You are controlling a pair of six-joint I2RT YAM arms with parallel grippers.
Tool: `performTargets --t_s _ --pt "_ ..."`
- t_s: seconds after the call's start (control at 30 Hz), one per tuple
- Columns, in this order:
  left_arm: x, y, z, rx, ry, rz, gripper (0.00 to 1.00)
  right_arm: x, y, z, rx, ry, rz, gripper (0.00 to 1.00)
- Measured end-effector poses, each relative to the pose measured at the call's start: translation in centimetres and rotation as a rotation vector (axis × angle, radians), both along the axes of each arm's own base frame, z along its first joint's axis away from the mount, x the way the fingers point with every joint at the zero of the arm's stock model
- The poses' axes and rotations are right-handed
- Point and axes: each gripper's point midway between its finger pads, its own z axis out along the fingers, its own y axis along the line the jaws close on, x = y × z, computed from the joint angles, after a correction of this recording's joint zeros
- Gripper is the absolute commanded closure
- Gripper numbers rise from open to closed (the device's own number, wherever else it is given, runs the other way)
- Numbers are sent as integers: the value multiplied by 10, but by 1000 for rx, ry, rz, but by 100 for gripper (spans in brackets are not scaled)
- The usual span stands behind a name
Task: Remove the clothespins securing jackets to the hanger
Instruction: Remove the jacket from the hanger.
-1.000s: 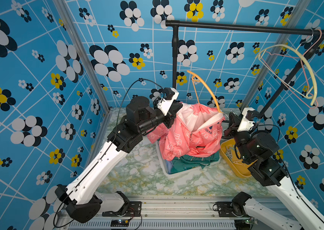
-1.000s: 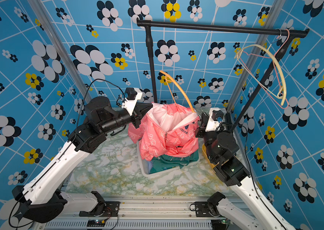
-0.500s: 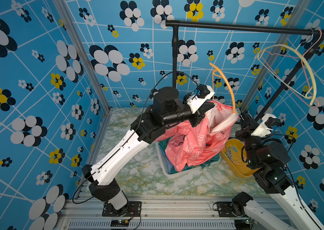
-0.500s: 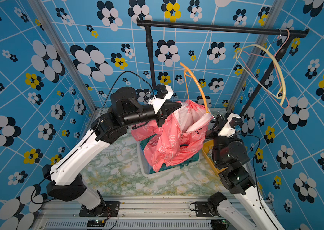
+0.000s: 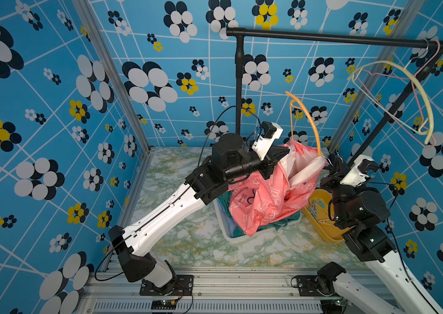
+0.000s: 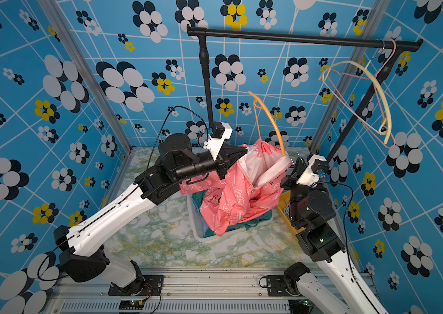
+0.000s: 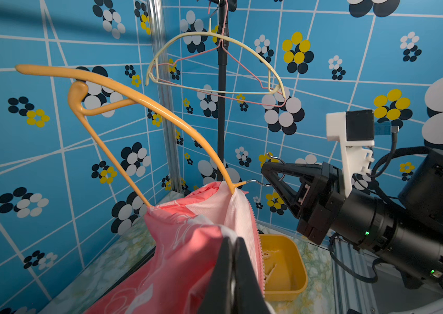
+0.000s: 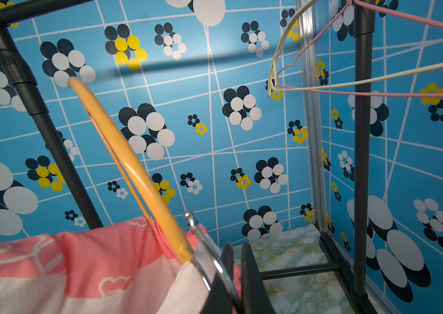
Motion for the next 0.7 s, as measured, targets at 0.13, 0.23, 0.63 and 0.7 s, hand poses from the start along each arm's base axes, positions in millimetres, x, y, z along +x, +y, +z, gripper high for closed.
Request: performTargets --t_s 0.13,0.23,0.63,0.7 --pt "-1 3 -37 40 98 5 100 2 -1 -8 -11 20 -7 100" --pt "-1 6 -71 84 180 18 100 4 0 -13 -18 35 -9 100" --pt "29 55 -280 396 515 403 100 31 28 -44 -38 134 89 100" --pt "40 54 -305 445 523 456 100 37 36 -50 -30 148 124 100"
